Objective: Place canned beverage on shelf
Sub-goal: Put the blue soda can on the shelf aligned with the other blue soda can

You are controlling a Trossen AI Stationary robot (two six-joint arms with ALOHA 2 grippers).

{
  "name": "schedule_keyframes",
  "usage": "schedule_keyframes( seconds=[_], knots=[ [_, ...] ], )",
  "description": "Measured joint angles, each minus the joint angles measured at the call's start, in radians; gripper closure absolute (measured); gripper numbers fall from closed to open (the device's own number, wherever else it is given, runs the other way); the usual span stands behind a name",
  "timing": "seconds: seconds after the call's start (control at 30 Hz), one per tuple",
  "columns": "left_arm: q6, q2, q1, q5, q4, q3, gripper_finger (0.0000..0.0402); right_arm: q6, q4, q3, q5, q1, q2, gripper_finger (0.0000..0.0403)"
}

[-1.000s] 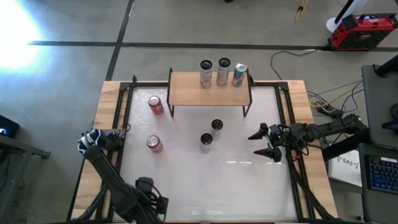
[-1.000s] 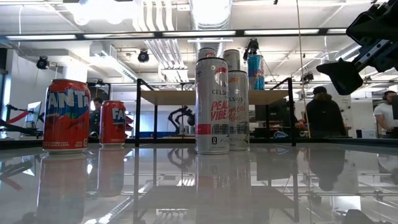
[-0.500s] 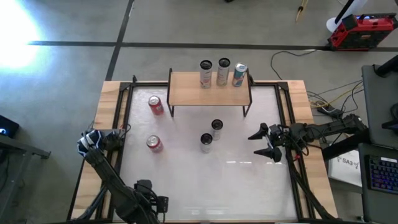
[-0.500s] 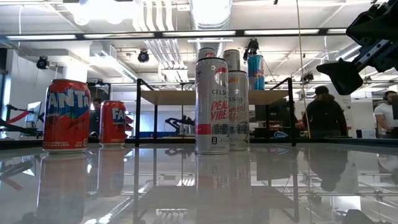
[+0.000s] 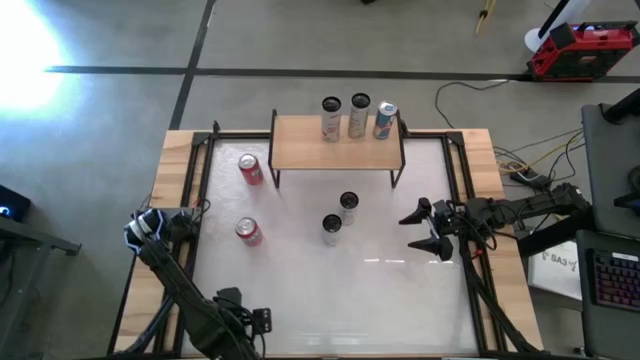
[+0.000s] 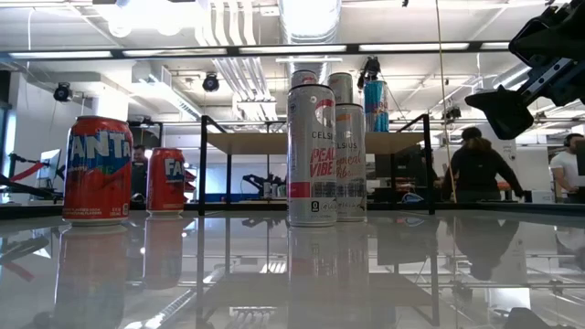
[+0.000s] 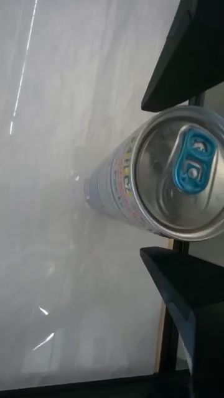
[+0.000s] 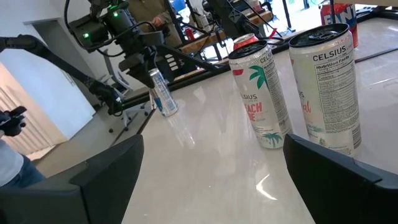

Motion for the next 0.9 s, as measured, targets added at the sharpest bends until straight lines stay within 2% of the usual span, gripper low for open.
schedule_keyframes(
  seconds=[0.13,0.37,0.67,0.9],
  knots=[
    [0.0,0.0,0.0,0.0,0.008,-0.003,0.0087,0.0,0.0,0.0,0.0,0.0,0.0,0.0033],
    [0.0,0.0,-0.004,0.001,0.006,-0.006,0.0185,0.0,0.0,0.0,0.0,0.0,0.0,0.0033],
    [0.031,0.0,-0.005,0.001,0.005,-0.006,0.0185,0.0,0.0,0.0,0.0,0.0,0.0,0.0033],
    [0.146,-0.028,0.02,0.003,-0.001,-0.007,0.0185,0.0,0.0,0.0,0.0,0.0,0.0,0.0033]
  ],
)
